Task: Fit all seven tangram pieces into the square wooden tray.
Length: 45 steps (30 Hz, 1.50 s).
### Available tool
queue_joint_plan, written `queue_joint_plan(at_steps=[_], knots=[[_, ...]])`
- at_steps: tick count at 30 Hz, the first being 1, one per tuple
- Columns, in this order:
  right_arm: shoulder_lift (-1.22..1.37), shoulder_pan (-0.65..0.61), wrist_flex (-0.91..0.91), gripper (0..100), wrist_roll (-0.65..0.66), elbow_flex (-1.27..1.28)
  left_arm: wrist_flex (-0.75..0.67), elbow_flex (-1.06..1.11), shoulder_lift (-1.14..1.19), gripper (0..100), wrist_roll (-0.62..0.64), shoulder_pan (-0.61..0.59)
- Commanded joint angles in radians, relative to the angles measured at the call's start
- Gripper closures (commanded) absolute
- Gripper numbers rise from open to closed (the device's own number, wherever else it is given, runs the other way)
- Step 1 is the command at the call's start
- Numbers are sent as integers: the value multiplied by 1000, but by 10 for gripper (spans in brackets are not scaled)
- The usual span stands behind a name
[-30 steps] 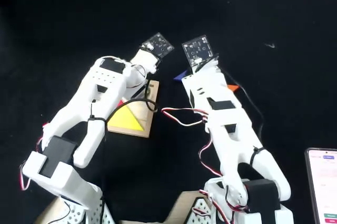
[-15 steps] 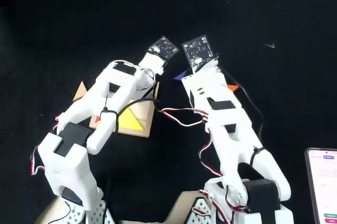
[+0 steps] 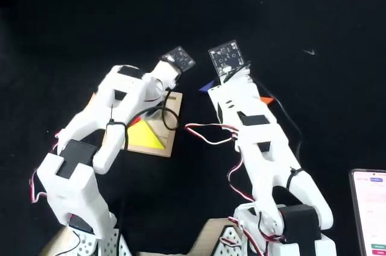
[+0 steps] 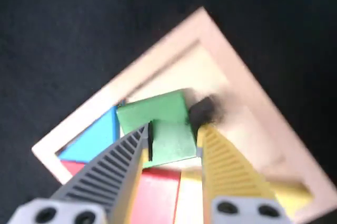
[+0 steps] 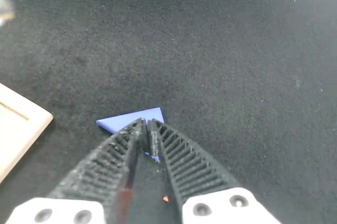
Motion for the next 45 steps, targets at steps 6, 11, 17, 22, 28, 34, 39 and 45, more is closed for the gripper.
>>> queue_joint_plan(at_steps=[6, 11, 17, 22, 28, 34, 39, 45], knots=[[-39, -8, -15, 986, -3, -12, 272, -143, -184, 880, -86, -4], [-39, -8, -15, 986, -3, -12, 138, -170, -187, 880, 51, 5], [-39, -8, -15, 986, -3, -12, 32, -157, -43, 879, 83, 38], [-39, -8, -15, 986, -3, -12, 6, -159, 18, 879, 83, 44], [-39, -8, -15, 986, -3, -12, 14, -151, 20, 879, 63, 13], [-39, -8, -15, 986, -3, -12, 12, -151, 29, 879, -9, -24], [-39, -8, -15, 986, -3, -13, 17, -174, 18, 879, -3, -19], [-39, -8, -15, 986, -3, -13, 235, -297, 18, 881, -2, 70]])
